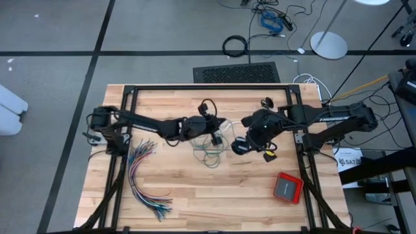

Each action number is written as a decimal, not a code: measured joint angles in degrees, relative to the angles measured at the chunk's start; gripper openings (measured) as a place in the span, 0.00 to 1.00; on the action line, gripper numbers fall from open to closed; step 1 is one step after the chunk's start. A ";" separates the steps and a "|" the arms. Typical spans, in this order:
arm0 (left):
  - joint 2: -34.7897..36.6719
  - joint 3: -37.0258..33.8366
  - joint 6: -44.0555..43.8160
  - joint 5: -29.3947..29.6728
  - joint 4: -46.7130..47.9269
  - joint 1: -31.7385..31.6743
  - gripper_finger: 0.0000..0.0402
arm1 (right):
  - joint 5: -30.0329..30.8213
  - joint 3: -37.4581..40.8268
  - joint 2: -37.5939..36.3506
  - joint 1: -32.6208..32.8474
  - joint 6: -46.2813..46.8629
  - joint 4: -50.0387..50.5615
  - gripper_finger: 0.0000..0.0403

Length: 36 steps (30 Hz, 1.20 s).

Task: Coil cords
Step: Uncoil the green wire from the spool

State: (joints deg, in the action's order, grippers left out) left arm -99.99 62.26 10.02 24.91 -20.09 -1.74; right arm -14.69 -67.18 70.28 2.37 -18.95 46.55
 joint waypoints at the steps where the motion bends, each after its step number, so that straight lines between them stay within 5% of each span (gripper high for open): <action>1: 1.23 0.00 0.36 0.00 0.53 -0.02 0.01 | 0.60 0.00 0.26 -0.06 0.44 1.49 0.19; 11: 8.38 0.15 -0.10 -8.82 11.65 4.54 0.00 | 31.29 3.15 0.44 -3.23 1.74 2.44 0.19; 16: 7.13 0.02 -3.81 -8.42 19.73 5.84 0.00 | 33.78 3.26 -0.34 -3.52 -2.10 -7.35 0.19; 24: 4.38 0.04 -6.74 -3.45 25.66 3.65 0.00 | 15.78 3.26 -3.07 -2.82 -6.94 -18.86 0.19; 34: -0.93 0.00 -8.26 -0.40 30.92 -3.87 0.00 | -8.88 3.26 -4.06 -1.30 -5.96 -16.34 0.19; 36: -1.12 0.03 -9.29 0.80 31.37 -5.37 0.00 | -10.00 3.30 -4.02 -1.03 -4.52 -13.62 0.19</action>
State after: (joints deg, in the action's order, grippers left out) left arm -101.10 62.29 0.72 25.71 11.29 -7.10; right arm -24.69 -63.88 66.26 1.34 -23.47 32.93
